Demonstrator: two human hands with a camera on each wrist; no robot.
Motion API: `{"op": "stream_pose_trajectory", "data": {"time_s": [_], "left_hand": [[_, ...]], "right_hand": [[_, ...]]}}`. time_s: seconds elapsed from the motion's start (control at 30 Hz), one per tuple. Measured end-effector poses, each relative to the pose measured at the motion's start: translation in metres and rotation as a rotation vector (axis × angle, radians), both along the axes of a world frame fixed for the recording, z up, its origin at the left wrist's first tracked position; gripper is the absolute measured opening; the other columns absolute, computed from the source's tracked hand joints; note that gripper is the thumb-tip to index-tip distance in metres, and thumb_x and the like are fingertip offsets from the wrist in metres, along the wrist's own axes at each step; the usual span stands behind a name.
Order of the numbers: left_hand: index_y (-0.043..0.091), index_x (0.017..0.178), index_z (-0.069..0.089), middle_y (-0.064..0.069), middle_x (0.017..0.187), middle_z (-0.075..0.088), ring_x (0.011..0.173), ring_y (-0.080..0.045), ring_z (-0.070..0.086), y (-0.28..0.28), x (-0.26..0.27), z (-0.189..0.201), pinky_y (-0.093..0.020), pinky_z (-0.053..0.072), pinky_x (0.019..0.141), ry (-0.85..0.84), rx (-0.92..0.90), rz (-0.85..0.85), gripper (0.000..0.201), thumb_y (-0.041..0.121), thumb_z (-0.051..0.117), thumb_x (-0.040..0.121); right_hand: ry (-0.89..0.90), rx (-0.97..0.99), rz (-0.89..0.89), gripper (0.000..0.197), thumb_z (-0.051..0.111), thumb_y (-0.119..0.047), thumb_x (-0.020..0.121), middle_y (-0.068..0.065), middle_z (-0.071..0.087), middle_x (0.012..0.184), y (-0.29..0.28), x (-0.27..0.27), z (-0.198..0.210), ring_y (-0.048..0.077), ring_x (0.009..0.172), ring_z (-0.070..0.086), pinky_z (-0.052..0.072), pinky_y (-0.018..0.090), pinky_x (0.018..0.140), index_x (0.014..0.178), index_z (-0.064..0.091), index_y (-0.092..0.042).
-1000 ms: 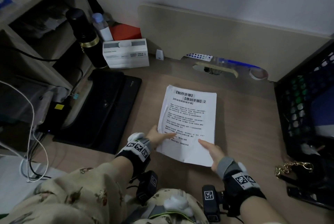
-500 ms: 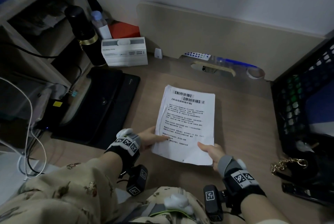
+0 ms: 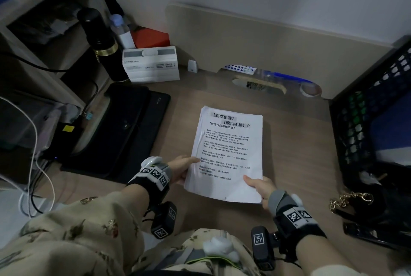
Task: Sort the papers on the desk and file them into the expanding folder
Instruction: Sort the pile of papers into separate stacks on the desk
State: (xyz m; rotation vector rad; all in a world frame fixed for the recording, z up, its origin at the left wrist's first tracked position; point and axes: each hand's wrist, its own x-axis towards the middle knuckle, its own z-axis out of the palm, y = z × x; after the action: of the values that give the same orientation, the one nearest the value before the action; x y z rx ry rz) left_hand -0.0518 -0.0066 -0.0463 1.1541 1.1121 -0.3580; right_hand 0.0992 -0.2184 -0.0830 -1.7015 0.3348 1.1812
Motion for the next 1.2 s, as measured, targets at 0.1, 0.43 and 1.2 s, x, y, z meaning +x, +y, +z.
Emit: {"op": "stream_pose_trajectory", "data": {"time_s": [0.1,0.43,1.2], "left_hand": [[0.011,0.121,0.052,-0.008,0.097,0.065,0.085,-0.027,0.065,-0.002,0.003,0.000,-0.041,0.057,0.069,0.025,0.103,-0.042,0.032,0.025,0.060,0.093],[0.010,0.118,0.054,-0.008,0.094,0.068,0.081,-0.025,0.067,0.000,0.003,0.002,-0.040,0.059,0.068,0.034,0.062,-0.102,0.028,0.007,0.046,0.091],[0.024,0.118,0.056,0.001,0.109,0.068,0.091,-0.018,0.066,-0.005,-0.001,-0.006,-0.033,0.057,0.059,0.002,0.211,-0.199,0.054,0.047,0.079,0.074]], "right_hand": [[-0.004,-0.018,0.000,0.035,0.069,-0.008,0.084,0.017,0.067,0.102,0.000,0.000,-0.002,0.031,0.086,0.066,0.056,0.039,0.075,0.117,0.059,0.000],[0.010,-0.022,0.020,0.036,0.068,-0.007,0.084,0.019,0.068,0.105,-0.001,0.002,-0.004,0.030,0.083,0.067,0.056,0.038,0.071,0.117,0.058,0.002],[0.014,-0.037,0.016,0.040,0.067,-0.007,0.085,0.020,0.067,0.109,-0.002,0.002,-0.013,0.034,0.091,0.066,0.055,0.041,0.076,0.123,0.056,0.000]]}}
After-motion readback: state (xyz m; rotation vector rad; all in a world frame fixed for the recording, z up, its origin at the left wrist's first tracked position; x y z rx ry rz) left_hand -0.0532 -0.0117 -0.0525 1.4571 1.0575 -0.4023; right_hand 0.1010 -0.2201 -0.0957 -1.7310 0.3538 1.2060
